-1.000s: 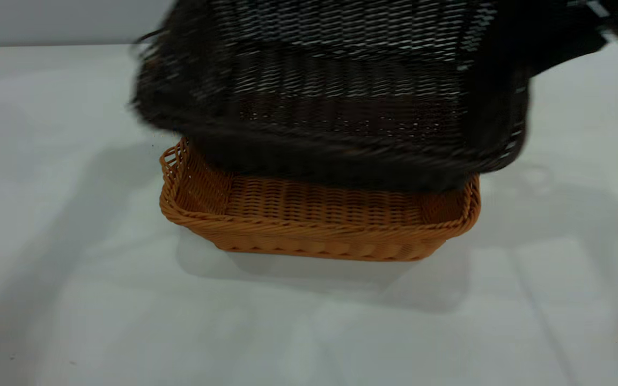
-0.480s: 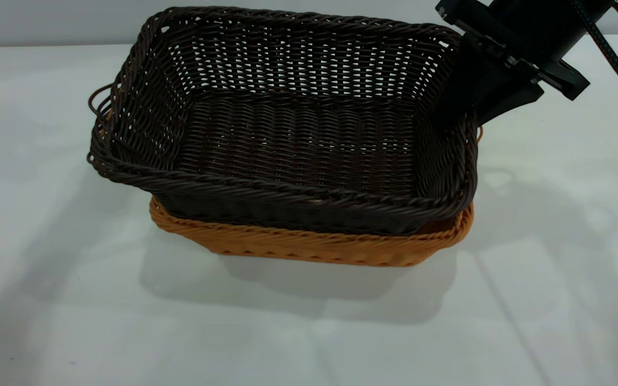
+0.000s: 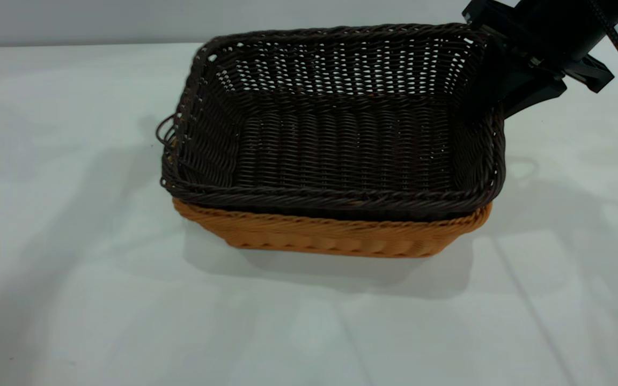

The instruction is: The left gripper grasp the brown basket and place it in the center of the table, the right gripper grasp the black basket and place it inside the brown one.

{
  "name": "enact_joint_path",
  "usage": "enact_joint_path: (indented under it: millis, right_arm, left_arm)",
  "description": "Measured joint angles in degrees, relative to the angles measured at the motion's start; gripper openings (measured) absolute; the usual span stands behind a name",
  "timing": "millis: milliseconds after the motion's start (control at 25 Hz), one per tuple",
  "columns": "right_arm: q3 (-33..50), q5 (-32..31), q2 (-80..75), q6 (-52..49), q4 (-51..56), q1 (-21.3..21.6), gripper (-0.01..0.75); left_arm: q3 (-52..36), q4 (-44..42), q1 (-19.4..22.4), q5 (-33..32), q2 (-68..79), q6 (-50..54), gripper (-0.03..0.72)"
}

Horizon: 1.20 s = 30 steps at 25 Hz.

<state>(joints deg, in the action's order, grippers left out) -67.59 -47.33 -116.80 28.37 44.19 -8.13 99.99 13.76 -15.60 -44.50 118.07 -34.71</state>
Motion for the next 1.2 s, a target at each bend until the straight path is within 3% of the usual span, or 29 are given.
enact_joint_path:
  millis: [240, 360, 720, 840, 1040, 1200]
  right_arm:
    - [0.0, 0.12, -1.39, 0.0, 1.03, 0.05, 0.09]
    - [0.0, 0.31, -2.31, 0.86, 1.53, 0.05, 0.131]
    - [0.0, 0.05, 2.32, 6.24, 2.63, 0.48, 0.542]
    - [0.0, 1.32, 9.01, 6.66, 1.85, 2.35, 0.617]
    - [0.0, 0.62, 26.77, 7.74, 1.45, 5.46, 0.613]
    - [0.0, -4.43, 42.75, 8.21, 1.27, 5.48, 0.582]
  left_arm:
    - [0.0, 1.34, 0.0, -0.95, 0.0, -0.05, 0.437]
    - [0.0, 1.36, 0.0, -1.01, 0.0, -0.05, 0.437]
    - [0.0, 1.31, 0.0, -0.48, -1.13, -0.12, 0.437]
    - [0.0, 1.23, 0.11, -0.23, -4.55, -0.19, 0.437]
    - [0.0, 1.23, 1.26, -0.36, -13.82, 0.23, 0.437]
    - [0.0, 1.28, 3.84, -3.55, -21.72, 3.57, 0.437]
